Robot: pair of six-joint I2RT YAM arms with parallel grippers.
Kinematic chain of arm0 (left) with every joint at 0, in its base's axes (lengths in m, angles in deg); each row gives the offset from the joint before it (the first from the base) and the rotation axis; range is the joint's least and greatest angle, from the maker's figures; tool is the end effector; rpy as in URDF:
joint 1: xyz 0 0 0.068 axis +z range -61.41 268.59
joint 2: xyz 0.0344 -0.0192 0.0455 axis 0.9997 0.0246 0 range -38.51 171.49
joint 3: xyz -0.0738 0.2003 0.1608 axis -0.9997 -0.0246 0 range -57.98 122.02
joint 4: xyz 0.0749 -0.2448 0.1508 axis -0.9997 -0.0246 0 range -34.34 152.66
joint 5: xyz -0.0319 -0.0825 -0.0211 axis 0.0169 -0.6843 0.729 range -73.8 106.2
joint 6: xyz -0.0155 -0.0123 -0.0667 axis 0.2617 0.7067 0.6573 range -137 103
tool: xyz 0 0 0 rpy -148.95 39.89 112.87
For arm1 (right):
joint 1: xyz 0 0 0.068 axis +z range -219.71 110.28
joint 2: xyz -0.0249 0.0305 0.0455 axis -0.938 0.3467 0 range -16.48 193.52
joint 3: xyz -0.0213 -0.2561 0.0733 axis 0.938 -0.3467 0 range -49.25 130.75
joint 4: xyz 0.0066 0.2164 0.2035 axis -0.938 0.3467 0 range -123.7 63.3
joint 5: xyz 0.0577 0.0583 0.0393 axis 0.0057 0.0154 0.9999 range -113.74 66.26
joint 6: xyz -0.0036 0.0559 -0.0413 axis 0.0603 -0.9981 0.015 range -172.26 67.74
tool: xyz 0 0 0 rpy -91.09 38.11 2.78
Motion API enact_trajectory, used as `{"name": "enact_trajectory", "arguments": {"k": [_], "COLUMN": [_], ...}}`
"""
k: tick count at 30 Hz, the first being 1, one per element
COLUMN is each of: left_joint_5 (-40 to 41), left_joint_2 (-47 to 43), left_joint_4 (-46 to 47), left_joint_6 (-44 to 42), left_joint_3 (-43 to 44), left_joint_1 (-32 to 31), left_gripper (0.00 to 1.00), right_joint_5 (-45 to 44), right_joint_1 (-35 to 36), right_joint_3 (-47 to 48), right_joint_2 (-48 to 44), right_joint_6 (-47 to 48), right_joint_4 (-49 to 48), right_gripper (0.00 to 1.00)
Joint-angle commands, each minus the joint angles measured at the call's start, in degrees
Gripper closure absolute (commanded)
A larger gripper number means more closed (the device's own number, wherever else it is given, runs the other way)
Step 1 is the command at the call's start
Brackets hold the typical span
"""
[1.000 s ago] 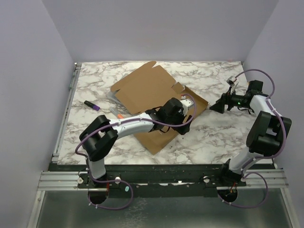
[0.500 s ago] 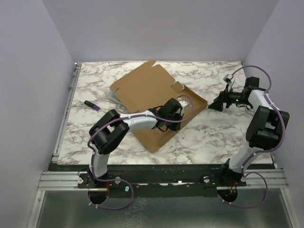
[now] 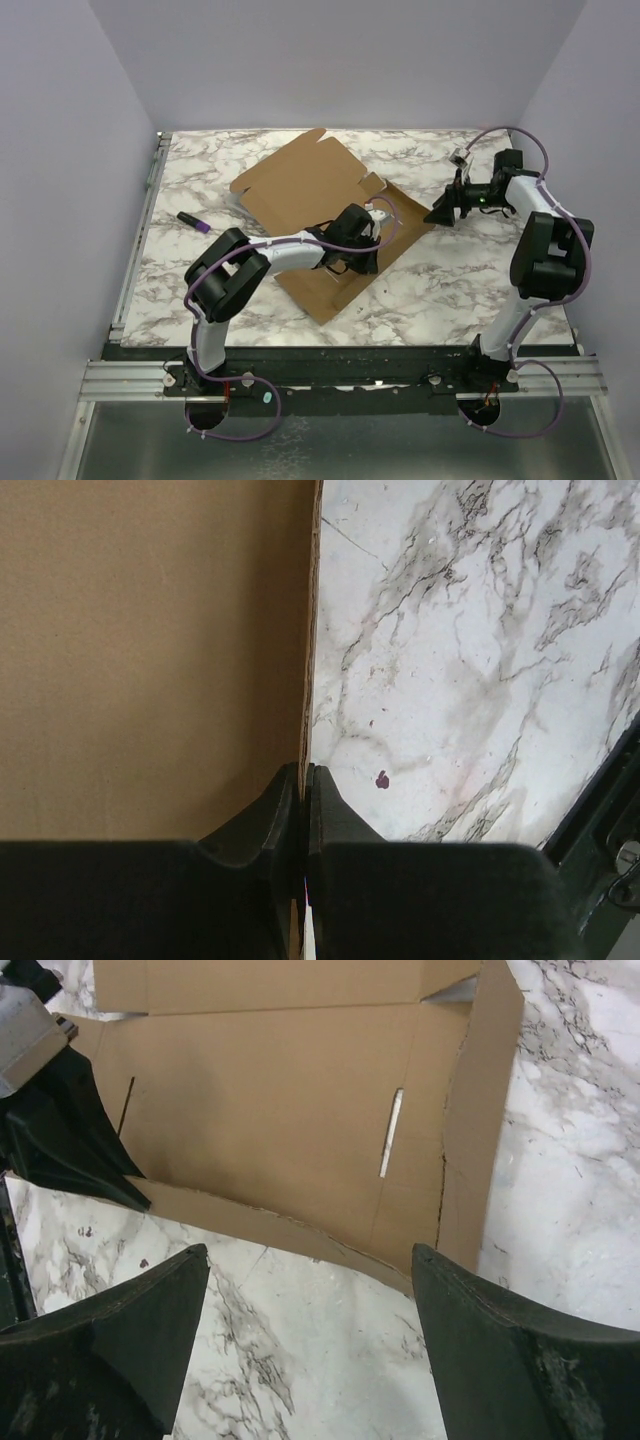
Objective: Fold the paper box
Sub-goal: Fold the paper box at the center of the board.
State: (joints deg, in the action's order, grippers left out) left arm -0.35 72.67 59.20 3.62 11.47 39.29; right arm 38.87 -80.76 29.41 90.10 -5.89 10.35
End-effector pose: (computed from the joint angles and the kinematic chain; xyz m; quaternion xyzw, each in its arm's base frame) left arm 0.2843 -0.3552 0.1199 0.2798 0.8728 -0.3251 0.2328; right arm 0.4049 -0.0278 0.1864 -0.3336 0.7794 0.3858 0.3639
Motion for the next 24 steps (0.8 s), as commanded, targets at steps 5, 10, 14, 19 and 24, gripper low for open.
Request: {"name": "enact_trajectory", "arguments": {"k": [5,10,14,19,24], "left_joint_5": [-4.00,-4.71,-5.15,-5.15,-5.12], "left_joint_2": [-1.36,-0.90,-0.87,-1.11,-1.49], "left_joint_4": [-0.30,0.12,0.12,0.08,0.12], "left_joint_6": [1.40,1.61,1.44,1.52,2.20], "left_joint_3": [-2.39,-2.48,-2.66,-2.69,-3.62], "left_joint_1": [0.50,0.78,0.91,1.02,1.47], "left_gripper": [0.98,0.98,0.98,0.98,0.99], "right_joint_5": [-10.12,-15.64,-18.09,-30.16,-33.97], "right_joint_1": [2.49,4.10,6.02,7.07,6.83], "right_joint_3": [11.31,10.49,12.38,17.16,12.71], "right_joint_2": [7.43,8.93,11.10,16.12,13.73], "right_joint_6": [-6.08,-6.10,-4.58,-10.37,-13.08], "right_joint_4": [-0.70,-3.07,-1.19,-4.06,-9.29], "right_gripper": [0.12,0.15,0.18,0.50,0.61]}}
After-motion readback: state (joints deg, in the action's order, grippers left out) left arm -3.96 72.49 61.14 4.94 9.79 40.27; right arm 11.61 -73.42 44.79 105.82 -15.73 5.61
